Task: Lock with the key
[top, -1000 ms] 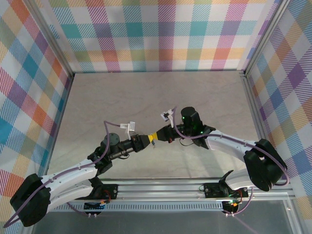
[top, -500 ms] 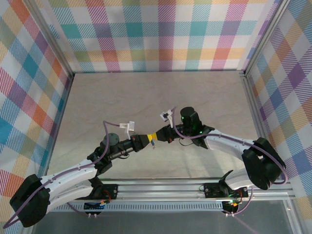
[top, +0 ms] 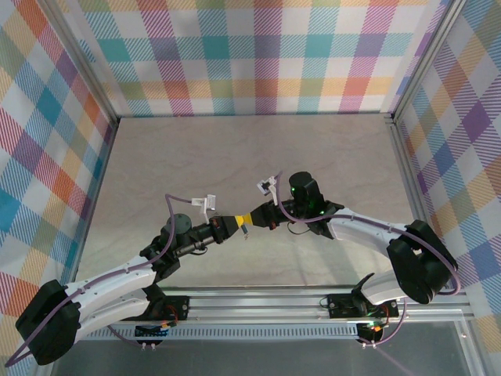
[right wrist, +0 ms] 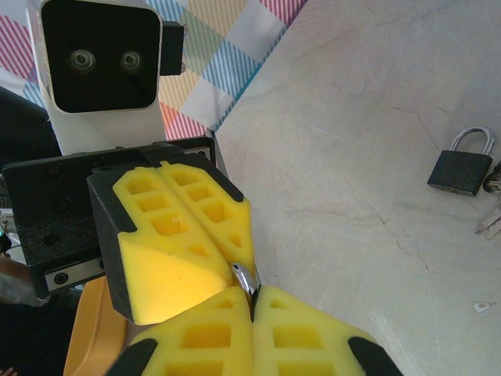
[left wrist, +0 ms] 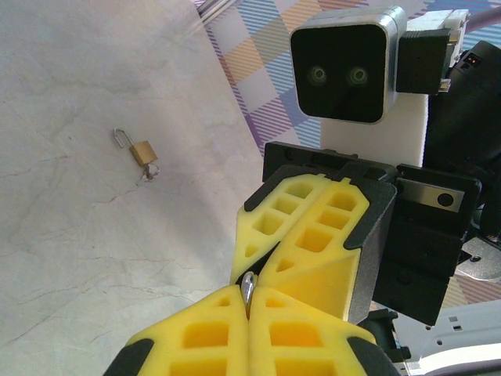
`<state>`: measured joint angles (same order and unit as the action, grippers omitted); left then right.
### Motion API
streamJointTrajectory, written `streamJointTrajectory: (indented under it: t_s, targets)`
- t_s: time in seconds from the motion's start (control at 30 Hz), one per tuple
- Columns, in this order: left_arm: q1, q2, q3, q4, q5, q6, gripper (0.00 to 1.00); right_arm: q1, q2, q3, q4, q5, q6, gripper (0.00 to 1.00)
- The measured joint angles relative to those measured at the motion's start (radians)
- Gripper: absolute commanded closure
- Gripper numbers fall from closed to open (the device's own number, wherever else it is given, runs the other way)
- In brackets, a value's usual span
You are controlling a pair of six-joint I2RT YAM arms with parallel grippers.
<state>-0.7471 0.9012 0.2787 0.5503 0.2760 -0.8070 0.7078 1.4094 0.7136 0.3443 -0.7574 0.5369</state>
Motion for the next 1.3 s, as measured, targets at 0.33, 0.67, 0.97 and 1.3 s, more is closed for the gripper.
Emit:
streamJointTrajectory:
  t_s: [0.33, 0.67, 0.97, 1.3]
  targets:
    - [0.0, -0.028, 0.004, -0.04, -0.05, 0.0, 1.0, 0.005, -0.013, 0.0, -0.022, 0.023, -0.016, 0.51]
    - [0.0, -0.072, 0.005, -0.138, -0.19, -0.041, 1.0, 0.018, -0.148, -0.06, -0.024, 0.066, -0.049, 0.25]
    - [-0.003, -0.047, 0.005, -0.135, -0.225, -0.095, 1.0, 0.098, -0.109, -0.146, 0.036, 0.135, -0.002, 0.21]
    - [-0.025, -0.033, 0.005, -0.038, -0.182, -0.097, 1.0, 0.1, 0.039, -0.162, 0.275, 0.163, 0.231, 0.16]
